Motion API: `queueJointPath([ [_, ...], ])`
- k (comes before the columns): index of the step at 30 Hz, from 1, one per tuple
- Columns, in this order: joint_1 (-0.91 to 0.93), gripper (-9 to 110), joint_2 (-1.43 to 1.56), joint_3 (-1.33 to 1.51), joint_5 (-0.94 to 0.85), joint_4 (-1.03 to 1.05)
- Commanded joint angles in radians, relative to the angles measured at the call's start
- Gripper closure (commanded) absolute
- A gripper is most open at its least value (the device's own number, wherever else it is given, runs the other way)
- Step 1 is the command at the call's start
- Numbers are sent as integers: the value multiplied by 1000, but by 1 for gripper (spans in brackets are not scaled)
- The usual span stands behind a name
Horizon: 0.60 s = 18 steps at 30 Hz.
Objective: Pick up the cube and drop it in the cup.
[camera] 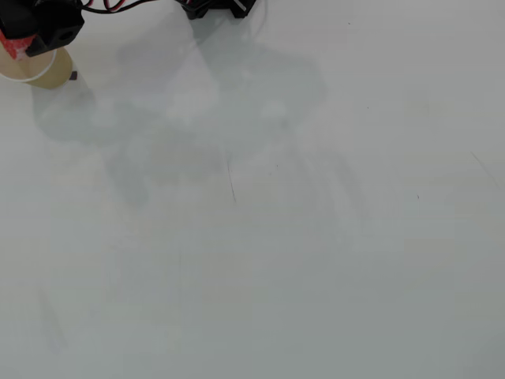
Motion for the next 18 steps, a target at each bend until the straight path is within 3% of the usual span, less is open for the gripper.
queueJointPath([
  [1,-9,86,17,-133,-11,-18],
  [10,-23,60,17,-132,-6,-41],
  [18,-32,58,14,-132,-9,-44],
])
